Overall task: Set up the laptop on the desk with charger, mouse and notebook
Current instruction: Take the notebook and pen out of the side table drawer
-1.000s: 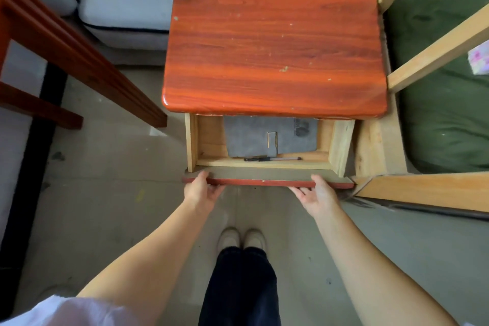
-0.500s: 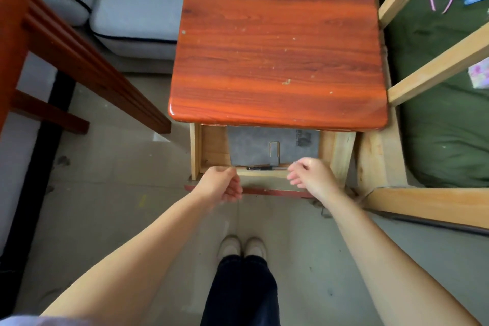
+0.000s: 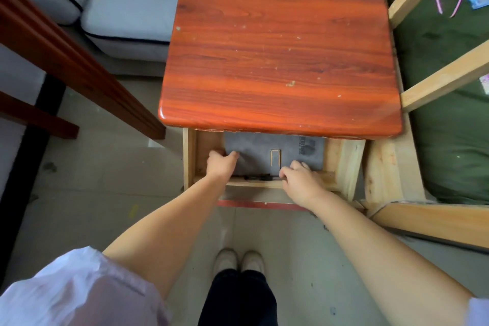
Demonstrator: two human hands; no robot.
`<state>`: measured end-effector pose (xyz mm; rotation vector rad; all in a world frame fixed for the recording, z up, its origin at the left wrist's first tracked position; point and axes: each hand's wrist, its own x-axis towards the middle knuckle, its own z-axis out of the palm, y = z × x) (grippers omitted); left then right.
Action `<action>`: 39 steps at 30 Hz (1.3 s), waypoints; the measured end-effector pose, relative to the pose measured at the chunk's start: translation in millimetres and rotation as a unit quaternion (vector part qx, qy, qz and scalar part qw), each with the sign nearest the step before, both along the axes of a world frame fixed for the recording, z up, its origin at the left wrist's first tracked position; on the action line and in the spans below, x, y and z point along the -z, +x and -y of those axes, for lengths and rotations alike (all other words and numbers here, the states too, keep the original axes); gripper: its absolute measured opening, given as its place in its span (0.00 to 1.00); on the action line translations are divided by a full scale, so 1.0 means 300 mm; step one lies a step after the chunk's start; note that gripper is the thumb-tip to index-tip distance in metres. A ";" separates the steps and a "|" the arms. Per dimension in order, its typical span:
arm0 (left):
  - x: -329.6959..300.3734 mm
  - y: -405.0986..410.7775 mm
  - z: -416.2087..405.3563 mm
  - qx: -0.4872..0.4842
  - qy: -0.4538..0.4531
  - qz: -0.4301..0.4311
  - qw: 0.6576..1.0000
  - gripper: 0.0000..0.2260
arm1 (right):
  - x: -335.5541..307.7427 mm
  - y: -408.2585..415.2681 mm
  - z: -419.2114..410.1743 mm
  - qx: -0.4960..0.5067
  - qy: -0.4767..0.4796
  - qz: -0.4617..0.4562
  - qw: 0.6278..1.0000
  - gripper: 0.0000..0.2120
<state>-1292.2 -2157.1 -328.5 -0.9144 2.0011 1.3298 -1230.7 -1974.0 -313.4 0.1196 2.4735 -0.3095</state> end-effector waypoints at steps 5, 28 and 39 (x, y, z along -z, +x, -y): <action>0.007 0.000 0.014 -0.004 0.032 0.014 0.999 0.28 | -0.004 0.023 0.062 0.014 0.063 -0.002 0.998 0.16; -0.183 0.014 0.081 0.092 0.293 0.008 0.952 0.06 | -0.149 0.222 -0.060 -0.049 -0.137 -0.171 0.975 0.08; -0.362 0.196 0.350 0.162 0.392 0.163 0.891 0.14 | -0.322 0.268 -0.048 0.375 -0.201 -0.237 0.874 0.23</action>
